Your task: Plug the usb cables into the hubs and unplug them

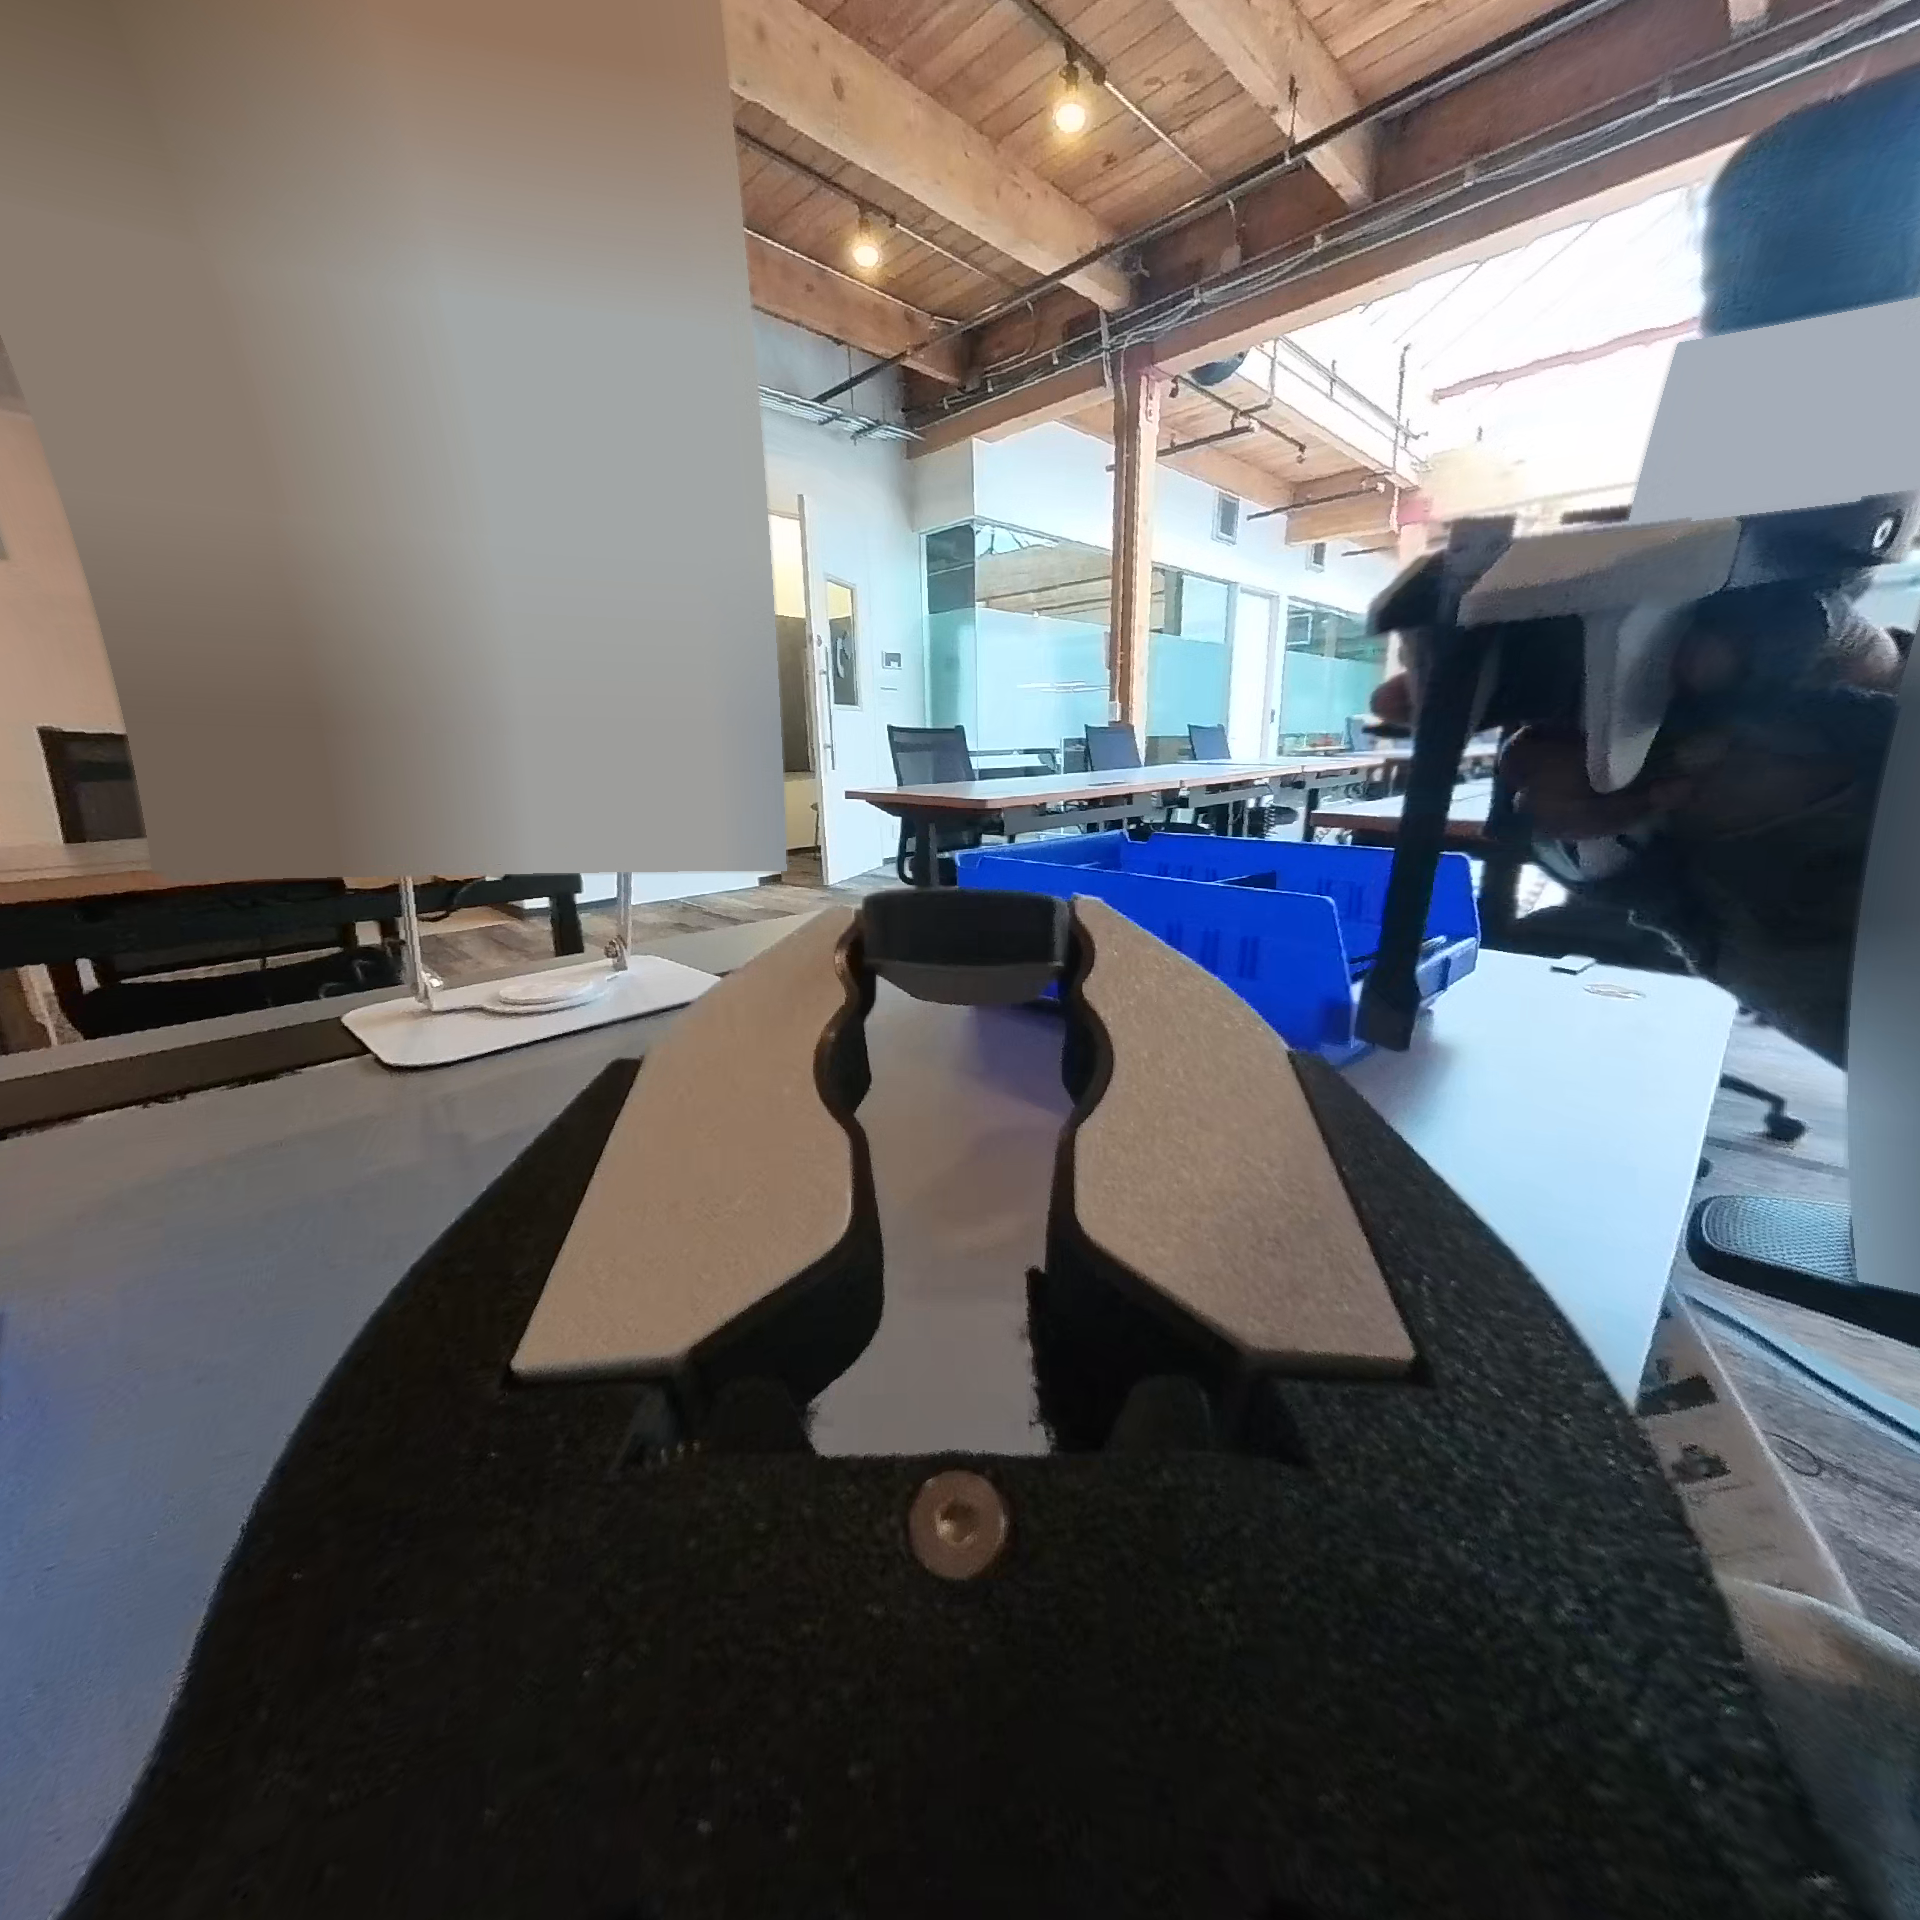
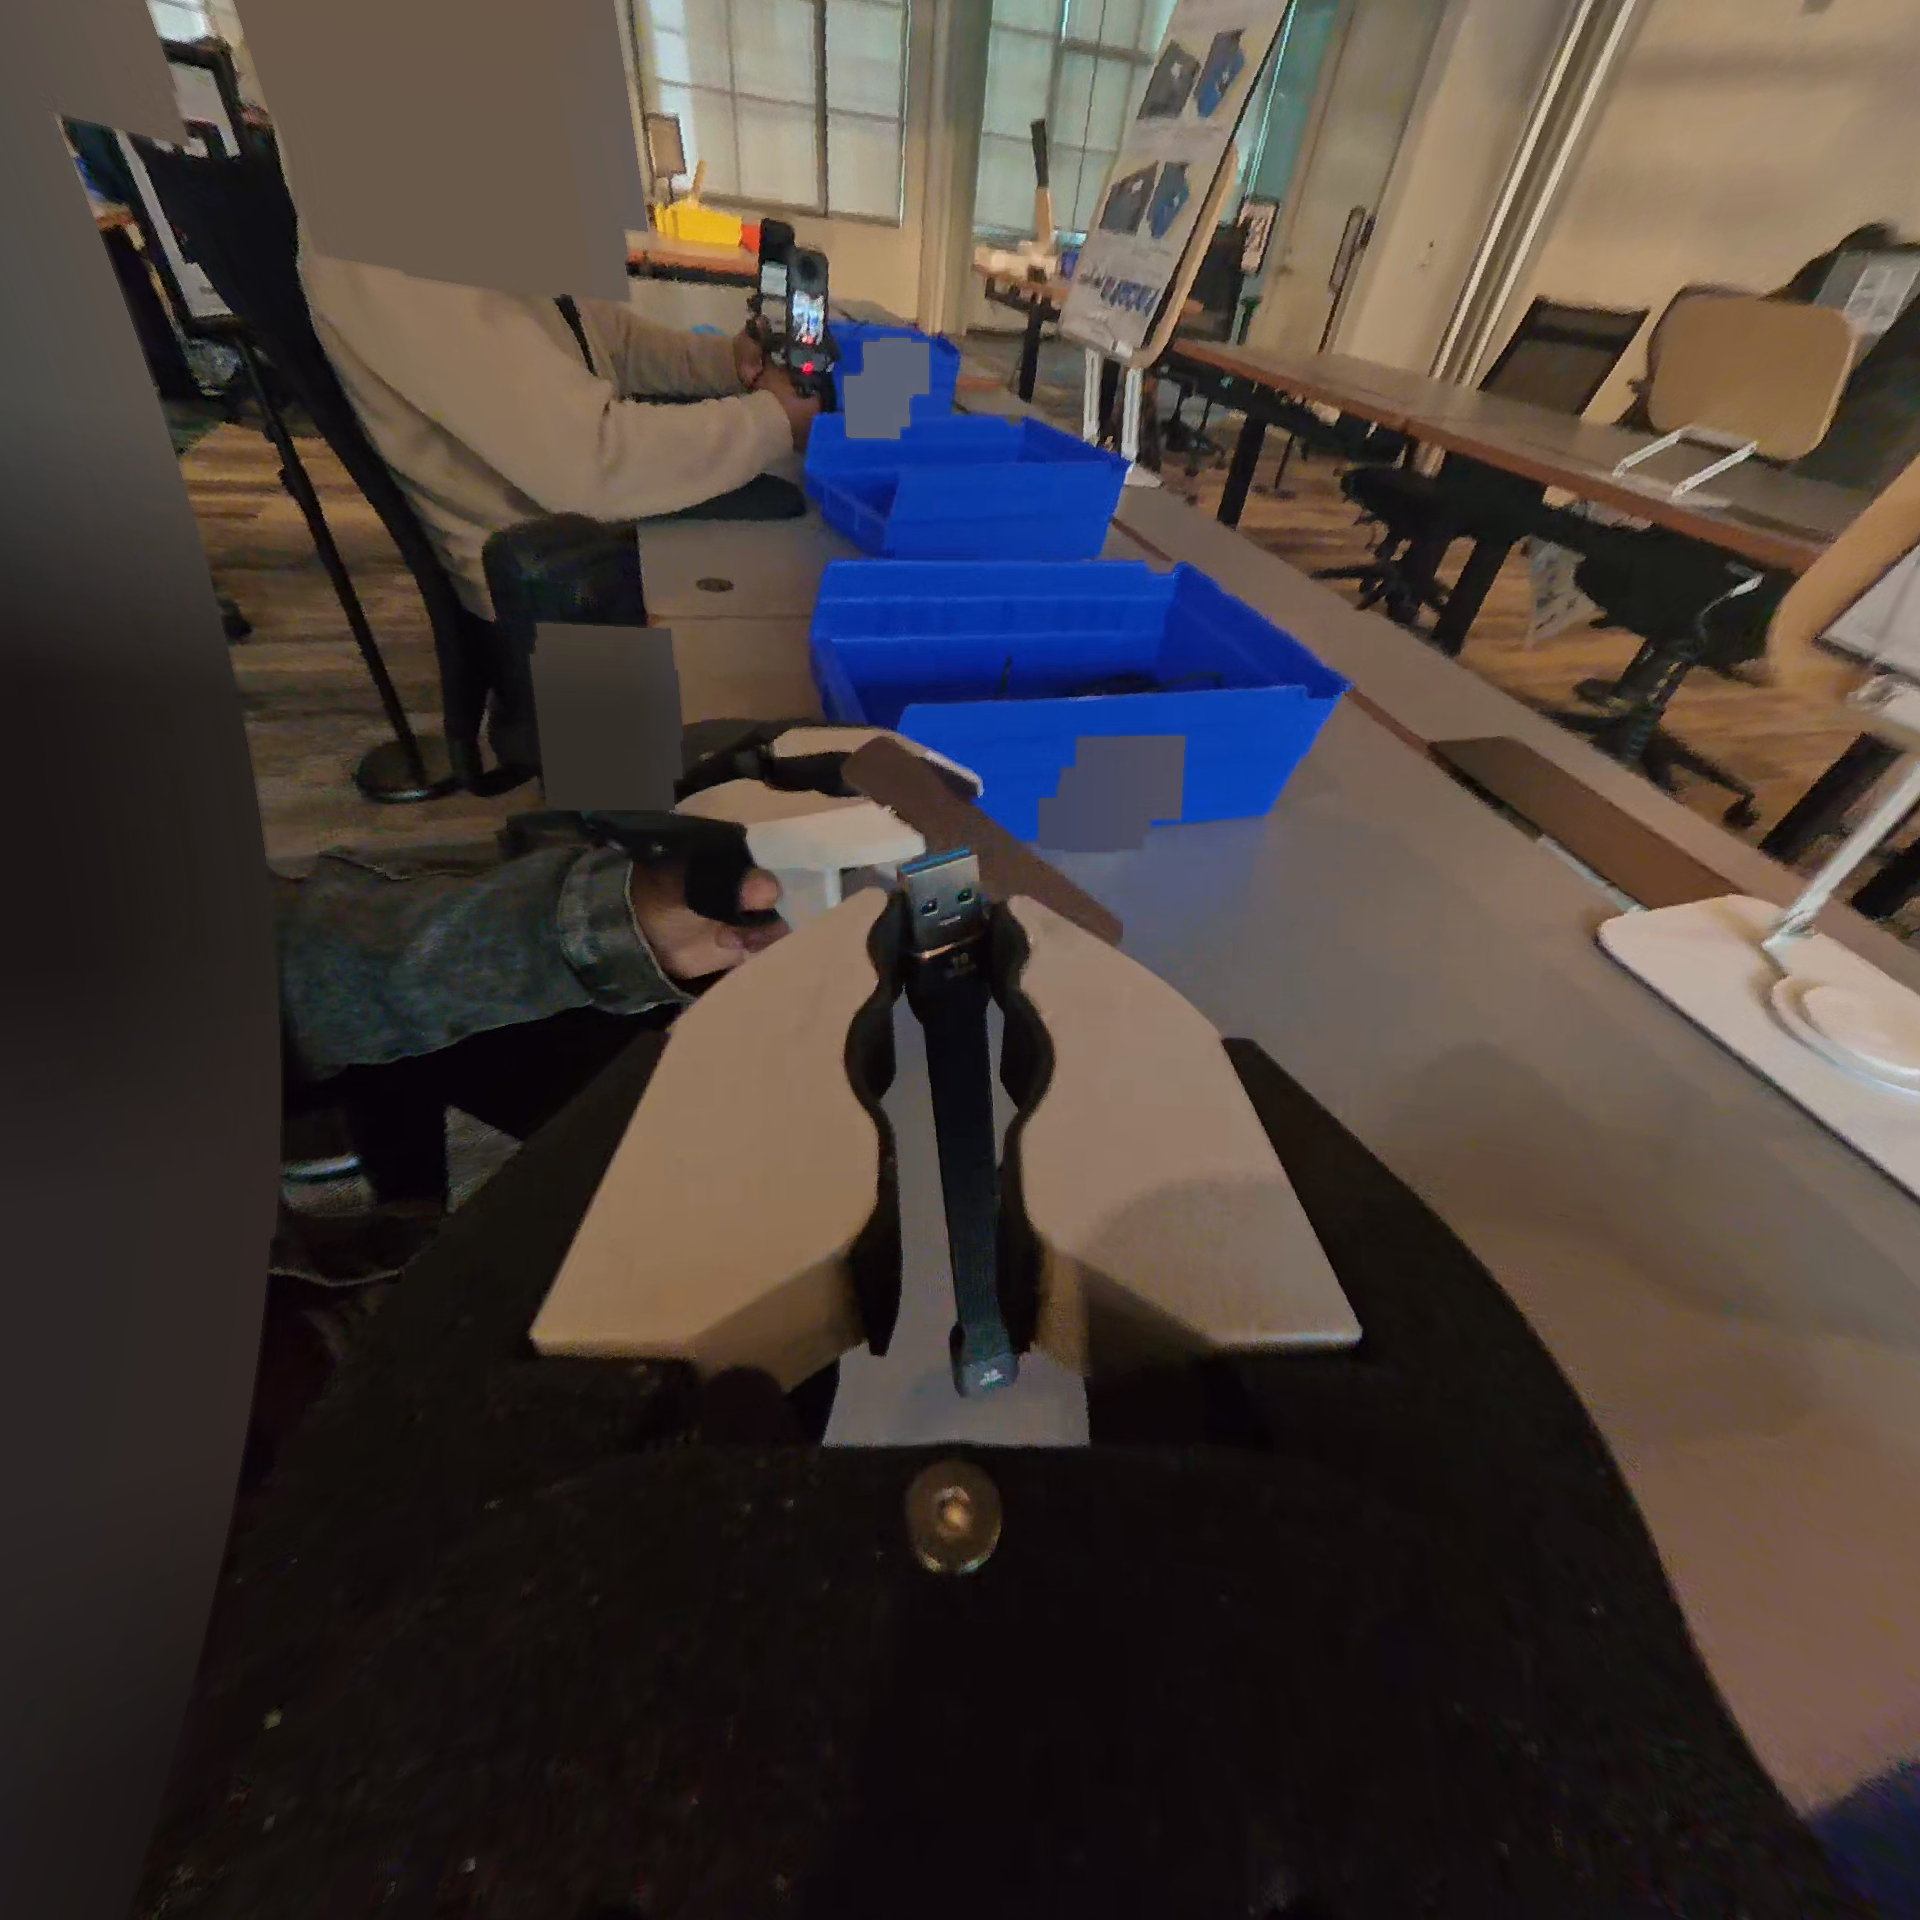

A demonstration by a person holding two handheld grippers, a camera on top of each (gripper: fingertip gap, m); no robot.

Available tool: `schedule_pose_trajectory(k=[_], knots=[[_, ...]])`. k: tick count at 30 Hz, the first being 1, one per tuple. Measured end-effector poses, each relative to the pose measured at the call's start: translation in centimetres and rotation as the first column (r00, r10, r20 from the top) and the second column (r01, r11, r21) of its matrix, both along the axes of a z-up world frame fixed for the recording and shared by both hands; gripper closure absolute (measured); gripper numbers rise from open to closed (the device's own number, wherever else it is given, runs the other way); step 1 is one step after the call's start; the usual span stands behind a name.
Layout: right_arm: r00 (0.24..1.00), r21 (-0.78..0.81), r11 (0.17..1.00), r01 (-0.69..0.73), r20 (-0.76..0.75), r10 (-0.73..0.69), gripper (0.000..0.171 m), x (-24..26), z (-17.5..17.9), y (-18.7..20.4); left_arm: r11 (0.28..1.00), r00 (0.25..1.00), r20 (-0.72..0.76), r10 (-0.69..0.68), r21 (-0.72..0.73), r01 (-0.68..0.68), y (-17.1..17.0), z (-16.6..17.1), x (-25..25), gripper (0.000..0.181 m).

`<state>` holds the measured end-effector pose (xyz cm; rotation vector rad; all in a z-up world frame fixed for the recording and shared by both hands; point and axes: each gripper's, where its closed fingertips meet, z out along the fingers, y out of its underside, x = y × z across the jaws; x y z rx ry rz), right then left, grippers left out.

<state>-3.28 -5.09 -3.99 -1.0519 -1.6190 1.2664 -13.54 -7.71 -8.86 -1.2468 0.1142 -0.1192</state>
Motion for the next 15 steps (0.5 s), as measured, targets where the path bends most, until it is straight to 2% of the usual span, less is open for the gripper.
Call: schedule_pose_trajectory(k=[9,15], knots=[[0.971,-0.026,0.999,-0.031,0.238,0.036,0.156,-3.0,-6.2,-2.2,0.999,0.996,-0.075,0.041,-0.014,-0.042,0.2,-0.3,0.3,0.148],[0.954,-0.031,0.999,-0.036,0.296,0.043,0.156,-3.9,-8.3,-2.6,0.999,0.994,-0.097,0.042,-0.017,-0.044,0.3,-0.4,0.6,0.148]])
